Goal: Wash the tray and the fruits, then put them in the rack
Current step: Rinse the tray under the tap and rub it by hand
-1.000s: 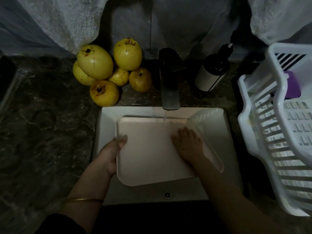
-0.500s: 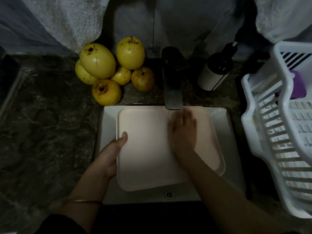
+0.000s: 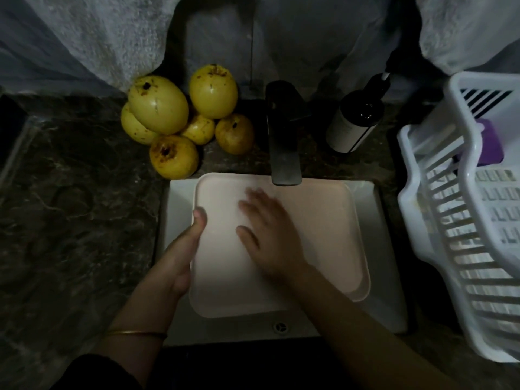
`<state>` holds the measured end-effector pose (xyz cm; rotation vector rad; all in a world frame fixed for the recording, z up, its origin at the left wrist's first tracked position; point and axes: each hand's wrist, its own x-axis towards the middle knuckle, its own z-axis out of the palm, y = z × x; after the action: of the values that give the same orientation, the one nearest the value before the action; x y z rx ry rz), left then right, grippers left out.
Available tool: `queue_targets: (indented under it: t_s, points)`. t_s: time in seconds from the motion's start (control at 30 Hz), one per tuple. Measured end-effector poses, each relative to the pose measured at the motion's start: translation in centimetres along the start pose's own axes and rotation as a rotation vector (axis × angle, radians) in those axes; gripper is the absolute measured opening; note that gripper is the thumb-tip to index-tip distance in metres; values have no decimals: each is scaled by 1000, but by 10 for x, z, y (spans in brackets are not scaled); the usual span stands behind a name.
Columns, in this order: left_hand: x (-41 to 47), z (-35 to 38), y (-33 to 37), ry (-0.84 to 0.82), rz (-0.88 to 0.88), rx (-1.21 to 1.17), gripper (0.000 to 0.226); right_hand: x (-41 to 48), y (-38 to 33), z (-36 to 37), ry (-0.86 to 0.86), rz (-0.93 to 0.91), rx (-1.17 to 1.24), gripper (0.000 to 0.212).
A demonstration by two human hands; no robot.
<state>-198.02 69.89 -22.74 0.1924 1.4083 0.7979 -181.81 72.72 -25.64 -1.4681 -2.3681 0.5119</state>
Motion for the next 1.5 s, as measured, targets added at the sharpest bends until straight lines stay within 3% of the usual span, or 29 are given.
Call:
queue_targets:
  t_s: [0.1, 0.3, 0.47, 0.57, 0.63, 0.7, 0.8, 0.93, 1.03, 1.13, 1.23, 1.33, 1.43, 1.5]
  points:
    - [0, -3, 2, 14, -8, 7, 57, 4, 22, -11, 130, 229, -62, 50]
    - [-1, 2, 6, -39, -20, -28, 52, 1, 43, -22, 101, 292, -108, 55]
    - [-2, -4, 5, 14, -19, -23, 53, -5, 63, -34, 85, 720, -169, 58]
    - [0, -2, 1, 9, -13, -25, 49, -2, 61, -29, 58, 787, -159, 65]
    - [1, 3, 0, -5, -15, -30, 46, 2, 45, -17, 31, 696, -131, 65]
    - [2, 9, 0, 4, -15, -46, 46, 3, 21, -5, 88, 448, -111, 61]
    - [2, 12, 0, 1, 3, -45, 45, 1, -14, 9, 43, 133, -60, 56]
    - [-1, 7, -1, 32, 18, -15, 44, -6, -11, 13, -41, -27, -33, 54]
    - [1, -4, -1, 57, -7, -19, 53, -14, 25, 2, -40, 174, -102, 63]
    - [0, -10, -1, 62, -26, -32, 48, -25, 69, -15, -93, 403, -249, 73]
    - [2, -13, -2, 23, -47, -47, 47, -28, 88, -34, 70, 552, -304, 68]
    - [6, -14, -1, 24, -45, -34, 47, -23, 83, -49, 201, 670, -142, 65]
    - [8, -15, 0, 49, -28, 3, 43, -9, 86, -63, 166, 898, 139, 52]
    - [14, -17, -2, 109, 20, 82, 45, -3, 87, -73, 155, 930, 143, 44]
